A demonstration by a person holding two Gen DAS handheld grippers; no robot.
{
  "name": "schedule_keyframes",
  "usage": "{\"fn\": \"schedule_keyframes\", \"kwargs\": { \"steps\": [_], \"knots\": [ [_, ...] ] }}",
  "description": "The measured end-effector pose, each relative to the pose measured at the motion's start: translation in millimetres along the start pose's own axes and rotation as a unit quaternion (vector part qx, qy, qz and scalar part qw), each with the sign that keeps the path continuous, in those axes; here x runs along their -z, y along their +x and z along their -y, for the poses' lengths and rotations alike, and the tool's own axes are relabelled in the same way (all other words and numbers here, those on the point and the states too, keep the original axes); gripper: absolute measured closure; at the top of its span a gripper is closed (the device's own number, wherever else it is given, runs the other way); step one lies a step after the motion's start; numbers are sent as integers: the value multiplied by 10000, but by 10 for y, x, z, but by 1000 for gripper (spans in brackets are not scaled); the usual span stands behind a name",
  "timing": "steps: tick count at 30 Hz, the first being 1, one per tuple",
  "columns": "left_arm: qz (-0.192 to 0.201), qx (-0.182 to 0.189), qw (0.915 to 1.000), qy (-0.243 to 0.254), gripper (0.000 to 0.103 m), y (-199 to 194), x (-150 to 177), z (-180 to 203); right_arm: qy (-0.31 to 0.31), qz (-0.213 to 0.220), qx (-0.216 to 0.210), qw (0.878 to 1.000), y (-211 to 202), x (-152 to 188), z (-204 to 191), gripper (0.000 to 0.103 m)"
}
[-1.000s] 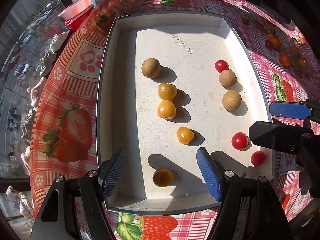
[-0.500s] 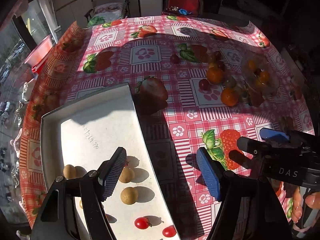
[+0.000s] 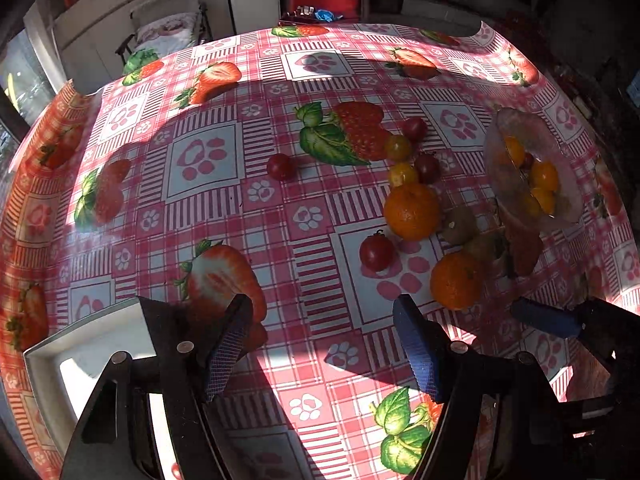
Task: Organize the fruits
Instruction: 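Grasp a red cherry tomato with the left tool while the right tool grasps a mandarin orange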
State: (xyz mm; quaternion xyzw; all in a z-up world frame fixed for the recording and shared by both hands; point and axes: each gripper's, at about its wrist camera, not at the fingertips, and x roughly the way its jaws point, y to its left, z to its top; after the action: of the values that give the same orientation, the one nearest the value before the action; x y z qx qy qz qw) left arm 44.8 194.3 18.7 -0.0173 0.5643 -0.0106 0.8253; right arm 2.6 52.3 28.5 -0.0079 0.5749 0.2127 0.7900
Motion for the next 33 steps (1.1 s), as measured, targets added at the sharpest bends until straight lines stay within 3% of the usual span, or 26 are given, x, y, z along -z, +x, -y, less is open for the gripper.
{"fn": "schedule_keyframes", "kwargs": {
  "steps": [11, 13, 15, 18, 23, 26, 33],
  "knots": [
    [-180, 201, 9994, 212, 30, 321, -224, 128, -380, 220, 44, 9990, 186, -168, -87, 39],
    [-140, 148, 9994, 277, 30, 325, -224, 148, -380, 269, 20, 9989, 197, -200, -87, 45],
    [-127, 124, 9994, 293, 30, 326, -227, 157, -380, 291, 14, 9989, 209, -247, -79, 62],
    [-98, 7, 9994, 318, 41, 318, -234, 161, -369, 275, -42, 9989, 206, -270, -77, 63],
    [-32, -11, 9994, 335, 69, 291, -234, 167, -262, 228, -77, 9994, 134, -193, -22, 63],
    [-4, 19, 9993, 363, 80, 277, -204, 198, -159, 176, -73, 9997, 73, -104, 42, 63],
    [-13, 246, 9996, 135, 80, 164, 3, 180, 96, 86, -185, 9997, -75, 68, 126, 63]
  ]
}}
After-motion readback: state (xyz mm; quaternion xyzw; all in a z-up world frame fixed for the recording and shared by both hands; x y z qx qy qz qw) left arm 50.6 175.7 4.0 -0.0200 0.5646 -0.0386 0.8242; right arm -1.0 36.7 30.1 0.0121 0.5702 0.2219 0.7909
